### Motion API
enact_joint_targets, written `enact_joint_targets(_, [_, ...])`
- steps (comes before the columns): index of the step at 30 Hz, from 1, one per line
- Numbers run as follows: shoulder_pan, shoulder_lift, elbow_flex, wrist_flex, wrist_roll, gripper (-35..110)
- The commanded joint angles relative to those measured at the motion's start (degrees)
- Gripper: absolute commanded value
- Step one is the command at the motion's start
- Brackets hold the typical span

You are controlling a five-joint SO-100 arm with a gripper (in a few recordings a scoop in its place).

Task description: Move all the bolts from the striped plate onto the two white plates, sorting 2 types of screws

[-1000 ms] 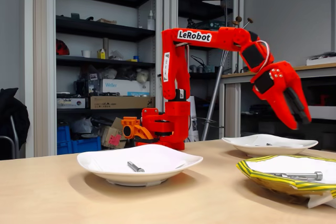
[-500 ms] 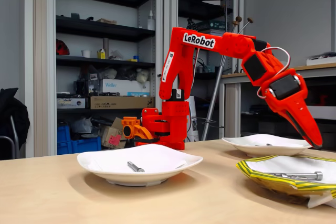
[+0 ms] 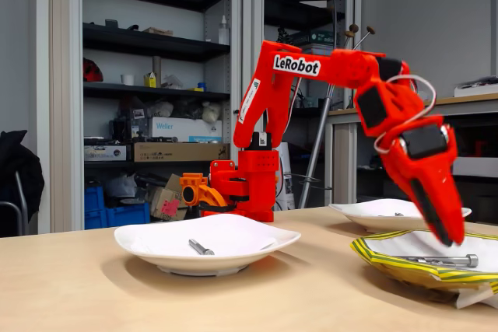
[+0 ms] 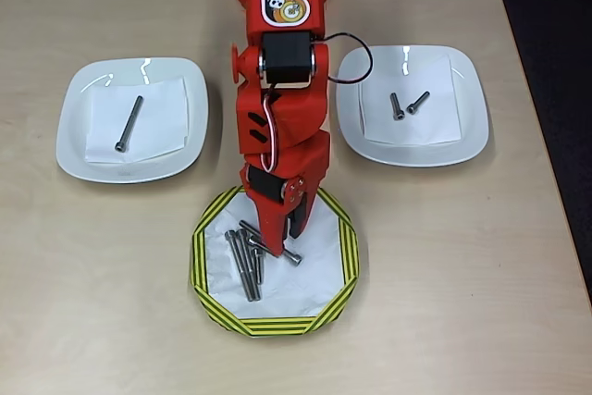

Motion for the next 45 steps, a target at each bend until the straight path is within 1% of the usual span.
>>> enact_joint_targets(1, [-0.79, -0.53, -3.96, 2.37, 4.13, 9])
enact_joint_targets(4, [-0.79, -2.64, -5.80, 2.90, 6.33, 9])
enact_joint_targets(13, [-0.44, -8.17, -10.55, 1.67, 8.79, 8])
enact_joint_targets(18, [-0.35, -10.02, -12.39, 1.49, 9.23, 6])
enact_joint_targets(22, [0.18, -10.55, -13.10, 1.58, 9.76, 0])
enact_joint_targets(25, [0.53, -10.63, -13.97, 2.20, 8.70, 0])
enact_joint_targets(37, [1.85, -8.88, -26.37, 17.75, 7.65, 0])
enact_joint_targets(45, [3.96, -4.39, -26.28, 22.32, 7.47, 0])
